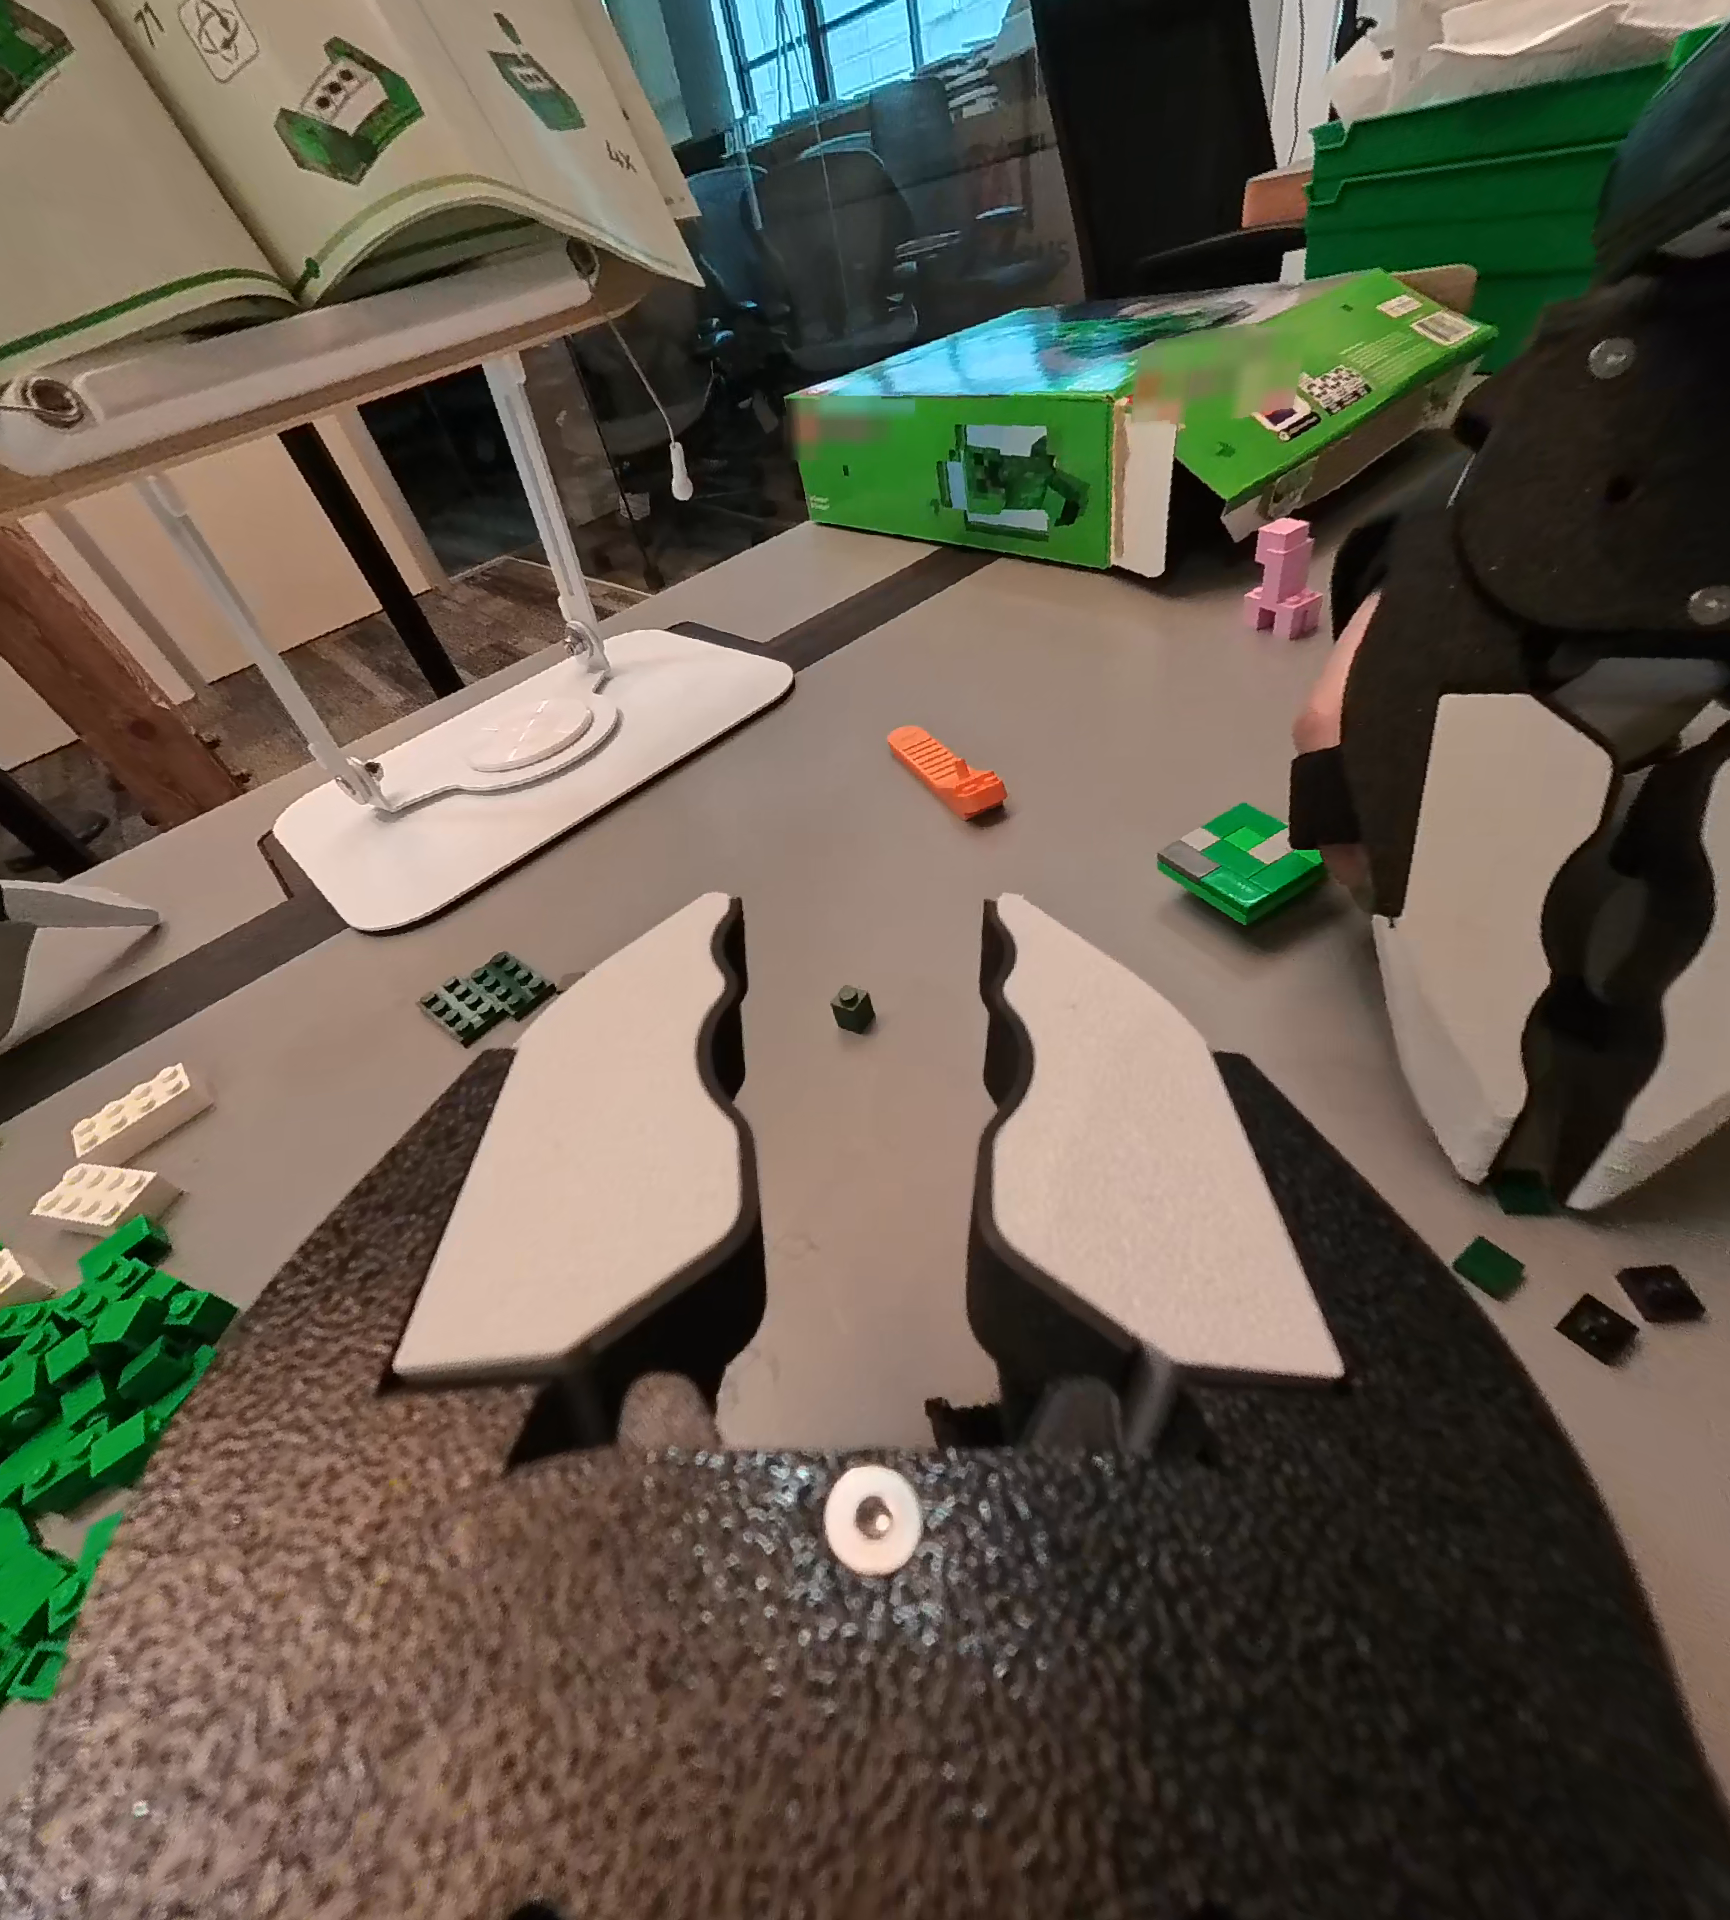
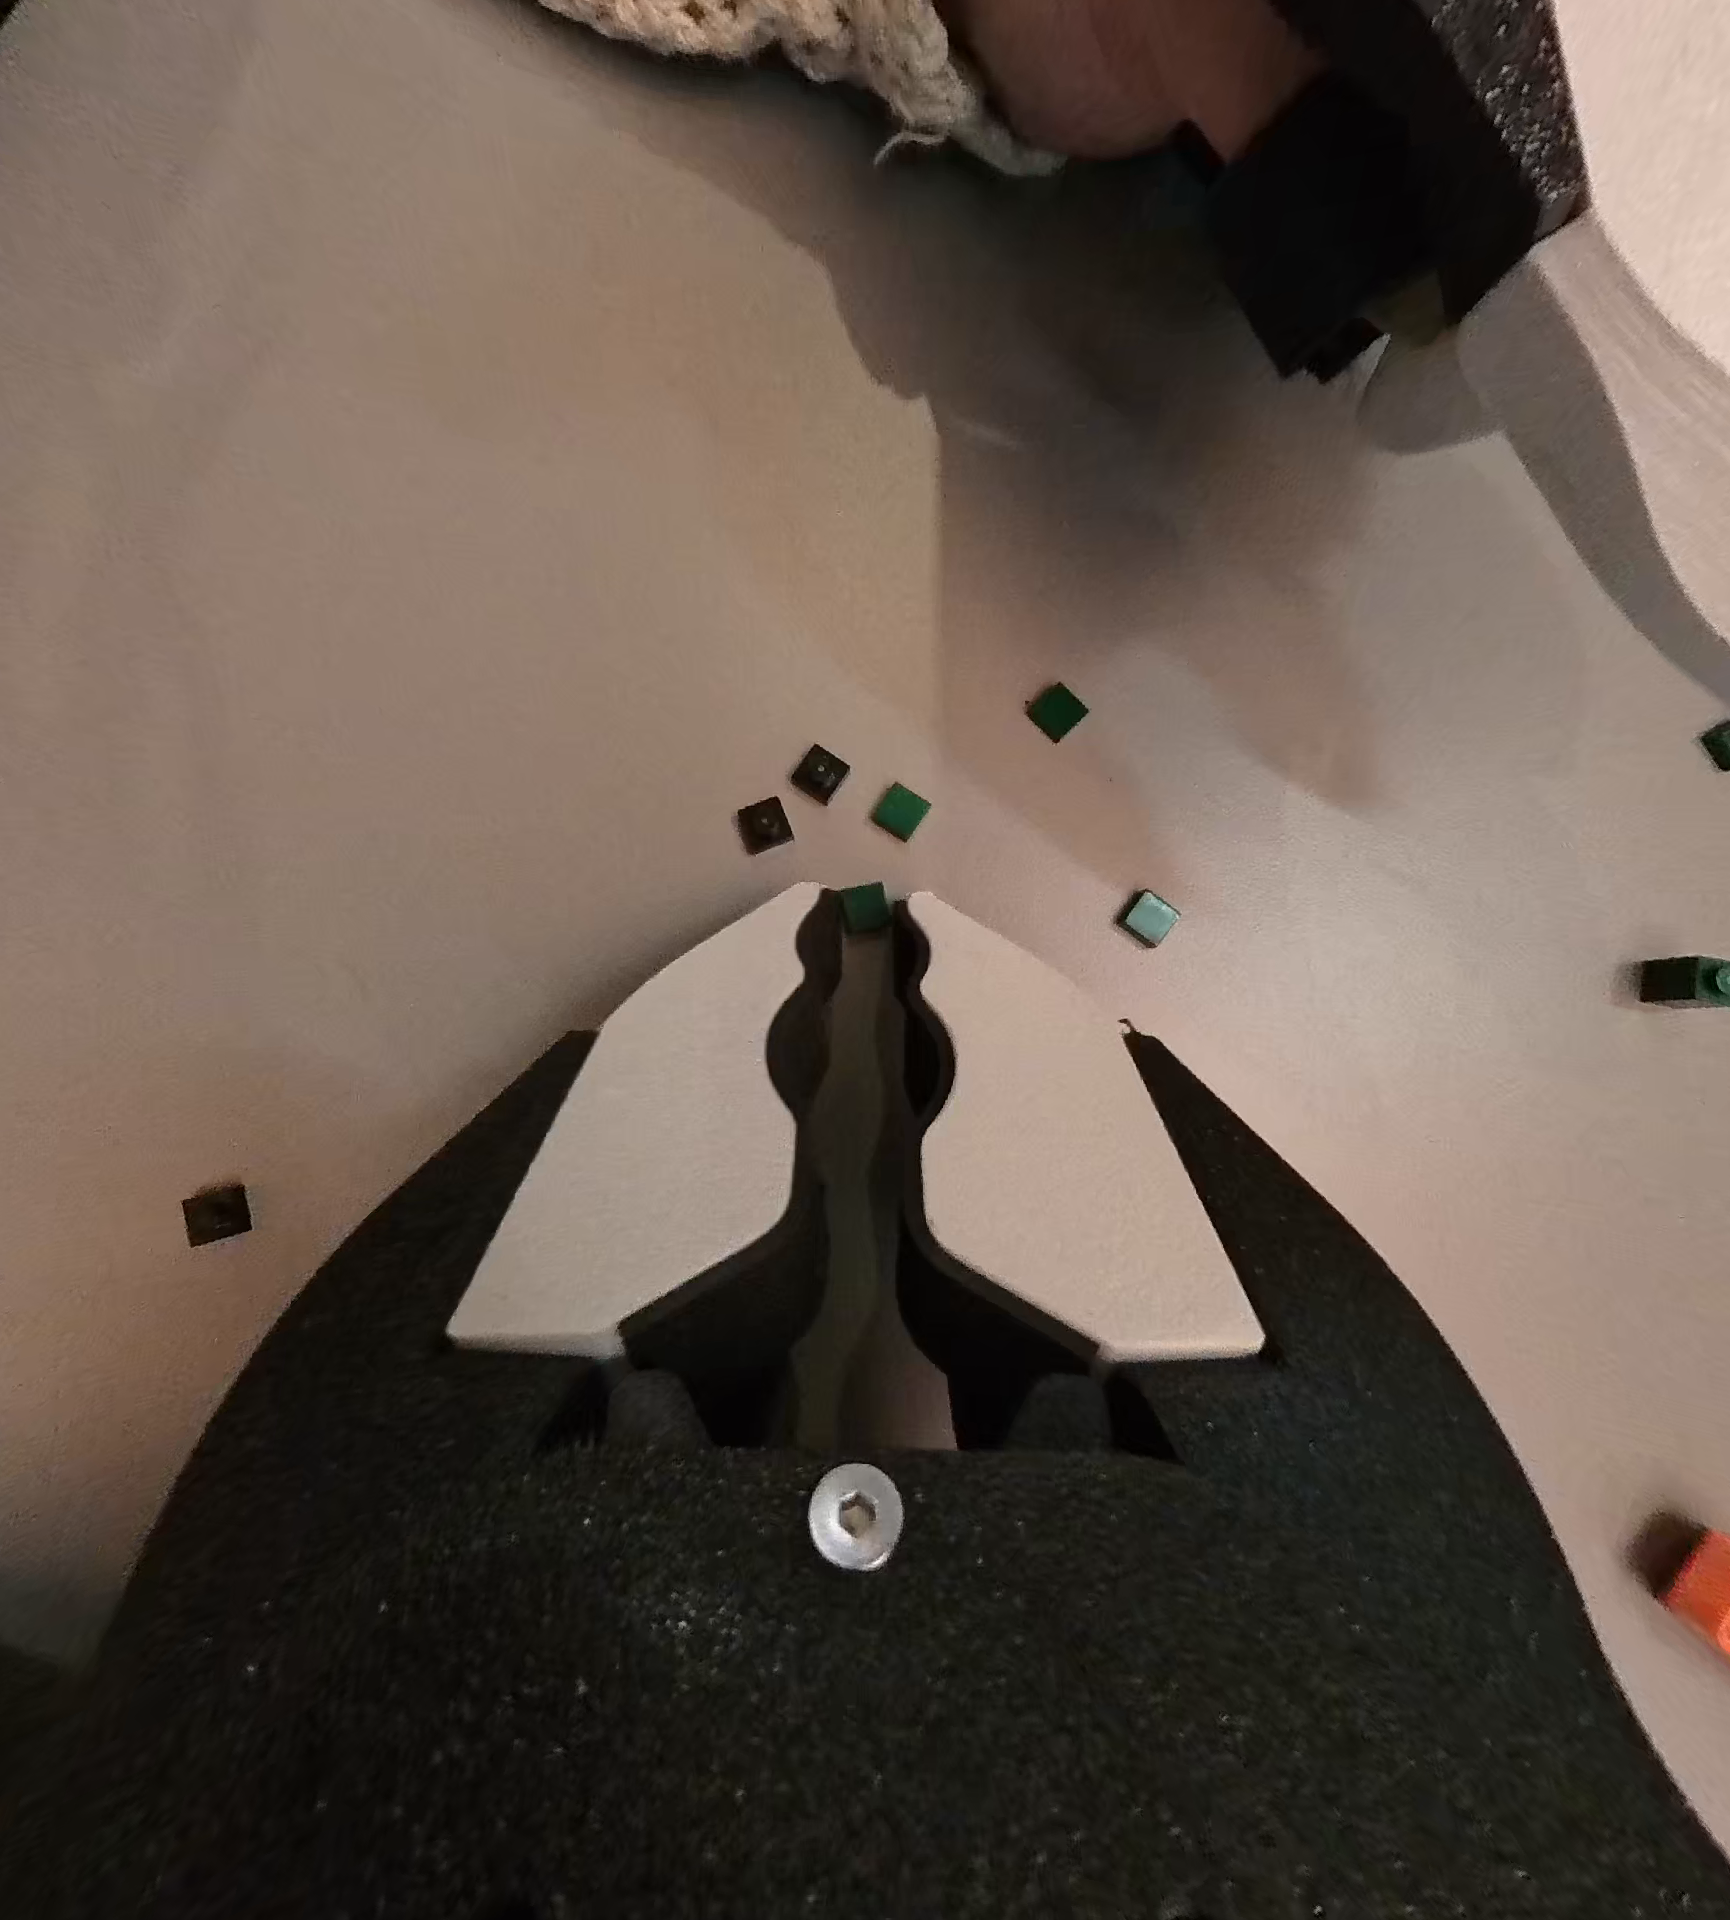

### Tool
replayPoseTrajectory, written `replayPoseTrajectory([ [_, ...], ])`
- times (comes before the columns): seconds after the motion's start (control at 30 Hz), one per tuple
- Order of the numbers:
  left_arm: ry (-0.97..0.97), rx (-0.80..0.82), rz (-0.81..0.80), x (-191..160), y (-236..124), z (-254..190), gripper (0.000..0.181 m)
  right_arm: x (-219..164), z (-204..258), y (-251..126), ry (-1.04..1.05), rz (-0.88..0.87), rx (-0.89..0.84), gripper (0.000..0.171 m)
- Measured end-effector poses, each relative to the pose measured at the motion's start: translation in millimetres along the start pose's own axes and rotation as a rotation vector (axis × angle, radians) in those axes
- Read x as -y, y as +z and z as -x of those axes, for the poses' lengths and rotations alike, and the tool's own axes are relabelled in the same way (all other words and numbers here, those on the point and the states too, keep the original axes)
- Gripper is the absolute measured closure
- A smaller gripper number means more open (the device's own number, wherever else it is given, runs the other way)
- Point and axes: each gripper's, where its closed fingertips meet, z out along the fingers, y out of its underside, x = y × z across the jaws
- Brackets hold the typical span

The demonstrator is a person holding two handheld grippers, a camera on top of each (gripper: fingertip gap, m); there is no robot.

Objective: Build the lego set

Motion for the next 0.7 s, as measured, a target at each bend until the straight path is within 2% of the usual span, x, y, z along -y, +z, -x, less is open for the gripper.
replayPoseTrajectory([
  [0.37, -0.004, 0.0, -0.005, 0.7, -0.7, 0.5, 0.139, 2.2, 0.7, -7.9, 0.049, -0.027, -0.064, 0.163],
  [0.6, -0.008, 0.002, -0.005, 0.7, -0.7, 0.9, 0.139, -18.2, 4.8, -49.7, 0.253, -0.076, -0.309, 0.163],
  [0.7, -0.007, 0.002, -0.003, 0.5, -0.5, 0.8, 0.139, -28.5, 10.8, -55.6, 0.368, -0.124, -0.406, 0.163],
])
